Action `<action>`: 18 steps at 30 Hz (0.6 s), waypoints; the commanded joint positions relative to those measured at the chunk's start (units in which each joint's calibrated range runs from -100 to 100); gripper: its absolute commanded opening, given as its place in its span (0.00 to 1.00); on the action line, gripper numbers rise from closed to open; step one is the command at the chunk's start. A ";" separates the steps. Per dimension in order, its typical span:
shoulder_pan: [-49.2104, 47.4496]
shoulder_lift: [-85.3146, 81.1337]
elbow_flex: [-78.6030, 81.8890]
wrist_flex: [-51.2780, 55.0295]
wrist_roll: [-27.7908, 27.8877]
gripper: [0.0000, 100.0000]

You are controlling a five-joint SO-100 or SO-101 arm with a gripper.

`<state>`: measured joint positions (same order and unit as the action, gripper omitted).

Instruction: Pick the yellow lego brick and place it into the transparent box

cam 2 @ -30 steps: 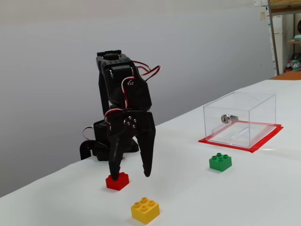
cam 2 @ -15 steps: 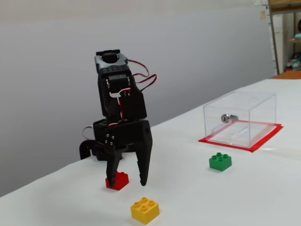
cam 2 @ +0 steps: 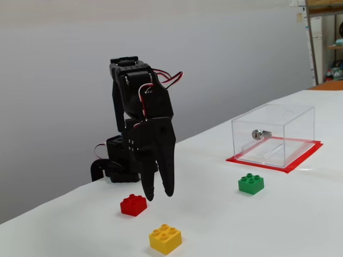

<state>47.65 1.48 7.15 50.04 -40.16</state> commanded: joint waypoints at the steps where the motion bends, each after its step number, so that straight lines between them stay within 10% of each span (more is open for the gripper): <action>1: 1.93 -0.33 -2.18 0.00 -3.06 0.32; 18: 0.96 15.87 -14.47 -0.26 -4.21 0.32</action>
<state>49.36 16.53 -3.35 50.13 -44.21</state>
